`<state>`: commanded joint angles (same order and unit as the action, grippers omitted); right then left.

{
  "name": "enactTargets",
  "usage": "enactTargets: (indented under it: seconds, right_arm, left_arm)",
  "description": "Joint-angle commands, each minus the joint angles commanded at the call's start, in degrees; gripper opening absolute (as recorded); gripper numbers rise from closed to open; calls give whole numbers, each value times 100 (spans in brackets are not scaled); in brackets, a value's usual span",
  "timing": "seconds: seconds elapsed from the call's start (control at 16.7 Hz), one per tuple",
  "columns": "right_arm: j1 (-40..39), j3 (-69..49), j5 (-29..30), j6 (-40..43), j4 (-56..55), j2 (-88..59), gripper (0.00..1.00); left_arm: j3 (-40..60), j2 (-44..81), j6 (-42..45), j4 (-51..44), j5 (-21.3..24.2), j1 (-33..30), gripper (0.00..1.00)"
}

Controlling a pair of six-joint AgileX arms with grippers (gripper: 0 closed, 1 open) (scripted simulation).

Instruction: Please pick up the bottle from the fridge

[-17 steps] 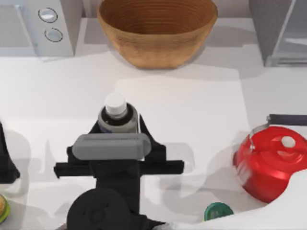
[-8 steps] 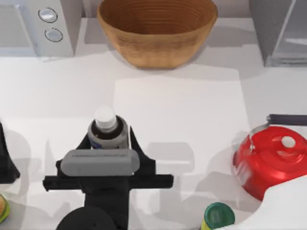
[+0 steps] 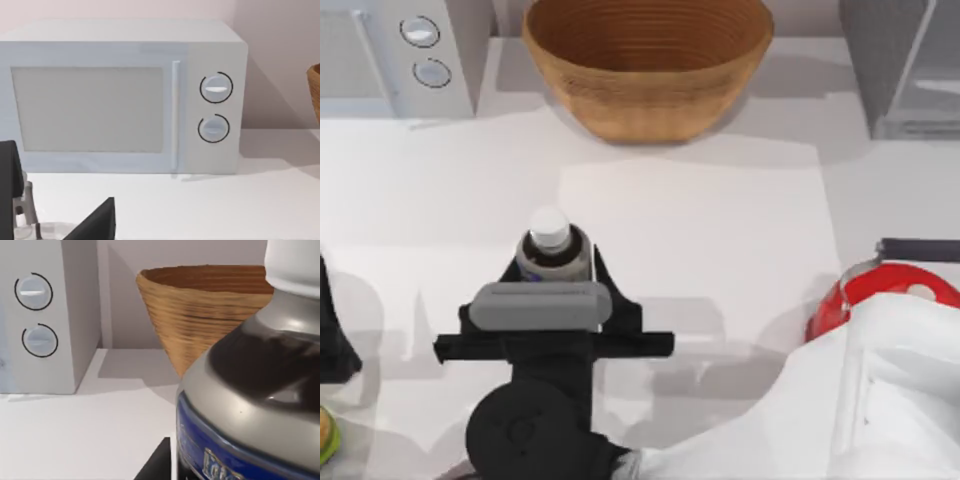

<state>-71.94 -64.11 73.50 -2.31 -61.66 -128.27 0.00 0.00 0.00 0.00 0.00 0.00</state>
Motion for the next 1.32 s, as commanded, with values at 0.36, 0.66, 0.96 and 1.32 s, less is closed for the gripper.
enactTargets:
  seconds: [0.36, 0.66, 0.96, 1.32]
  right_arm:
    - [1, 0, -1, 0, -1, -1, 23]
    - [1, 0, -1, 0, -1, -1, 60]
    - [1, 0, -1, 0, -1, -1, 98]
    - [1, 0, -1, 0, -1, -1, 100]
  left_arm:
    - [0, 0, 0, 0, 0, 0, 100]
    - [0, 0, 0, 0, 0, 0, 100]
    - [0, 0, 0, 0, 0, 0, 100]
    - [0, 0, 0, 0, 0, 0, 100]
